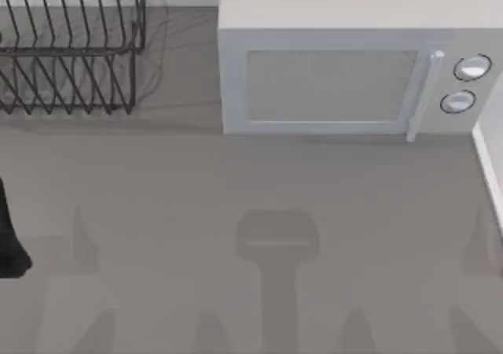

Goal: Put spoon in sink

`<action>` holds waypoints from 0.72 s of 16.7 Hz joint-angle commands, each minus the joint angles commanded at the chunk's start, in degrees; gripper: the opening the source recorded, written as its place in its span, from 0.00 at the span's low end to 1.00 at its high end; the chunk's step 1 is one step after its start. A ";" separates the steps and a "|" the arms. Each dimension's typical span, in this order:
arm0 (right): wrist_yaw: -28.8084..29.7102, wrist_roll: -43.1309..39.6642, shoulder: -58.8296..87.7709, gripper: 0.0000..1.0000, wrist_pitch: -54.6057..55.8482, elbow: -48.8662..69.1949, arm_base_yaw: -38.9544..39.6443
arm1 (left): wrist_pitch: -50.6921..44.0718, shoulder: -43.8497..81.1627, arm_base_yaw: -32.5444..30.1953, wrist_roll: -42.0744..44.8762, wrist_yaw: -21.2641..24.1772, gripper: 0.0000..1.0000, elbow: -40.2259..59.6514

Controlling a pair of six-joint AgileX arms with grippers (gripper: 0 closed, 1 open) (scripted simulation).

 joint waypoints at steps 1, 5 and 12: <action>0.00 0.00 0.00 1.00 0.00 0.00 0.00 | 0.00 0.00 0.00 0.00 0.00 1.00 0.00; 0.27 -1.91 3.41 1.00 -3.07 2.50 -0.50 | 0.00 0.00 0.00 0.00 0.00 1.00 0.00; 0.28 -10.06 25.54 1.00 -20.12 14.87 -1.33 | 0.00 0.00 0.00 0.00 0.00 1.00 0.00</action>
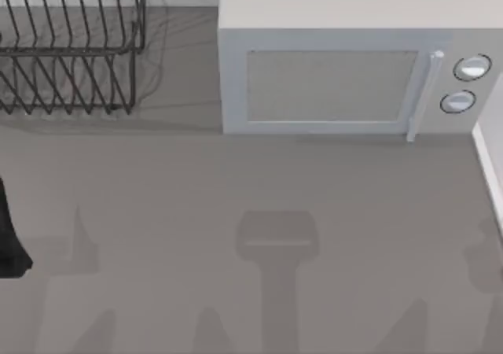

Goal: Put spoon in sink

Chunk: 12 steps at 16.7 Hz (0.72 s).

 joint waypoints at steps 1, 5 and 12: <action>-0.04 -1.19 2.51 1.00 -2.11 1.73 -0.04 | 0.00 0.00 0.00 0.00 0.00 1.00 0.00; -0.20 -6.10 13.65 1.00 -10.89 8.89 -0.13 | 0.00 0.00 0.00 0.00 0.00 1.00 0.00; -0.35 -14.02 32.63 1.00 -25.76 21.47 -0.78 | 0.00 0.00 0.00 0.00 0.00 1.00 0.00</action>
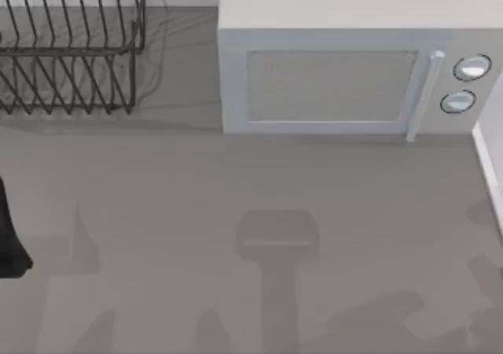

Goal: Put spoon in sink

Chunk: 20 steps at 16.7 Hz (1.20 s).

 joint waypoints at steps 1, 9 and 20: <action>-0.03 -1.07 3.30 1.00 -2.38 1.79 -0.12 | 0.00 0.00 0.00 0.00 0.00 1.00 0.00; -0.22 -7.53 19.21 1.00 -15.18 12.26 -1.00 | 0.00 0.00 0.00 0.00 0.00 1.00 0.00; -0.24 -7.20 23.61 1.00 -5.51 6.96 -0.79 | 0.00 0.00 0.00 0.00 0.00 1.00 0.00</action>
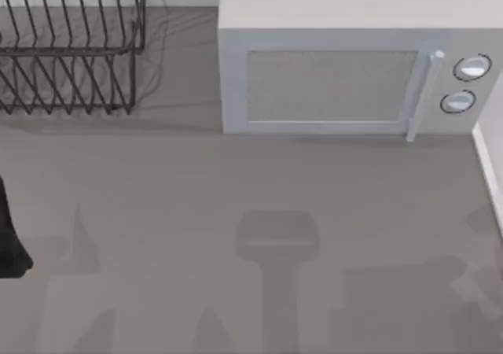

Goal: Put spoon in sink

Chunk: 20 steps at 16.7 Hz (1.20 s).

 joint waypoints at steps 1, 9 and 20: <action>0.00 0.05 1.46 1.00 3.32 -1.64 0.02 | 0.00 0.00 0.00 0.00 0.00 1.00 0.00; -0.01 0.27 8.56 1.00 18.10 -9.53 0.16 | 0.00 0.00 0.00 0.00 0.00 1.00 0.00; -0.01 0.27 8.56 0.32 18.10 -9.53 0.16 | 0.00 0.00 0.00 0.00 0.00 1.00 0.00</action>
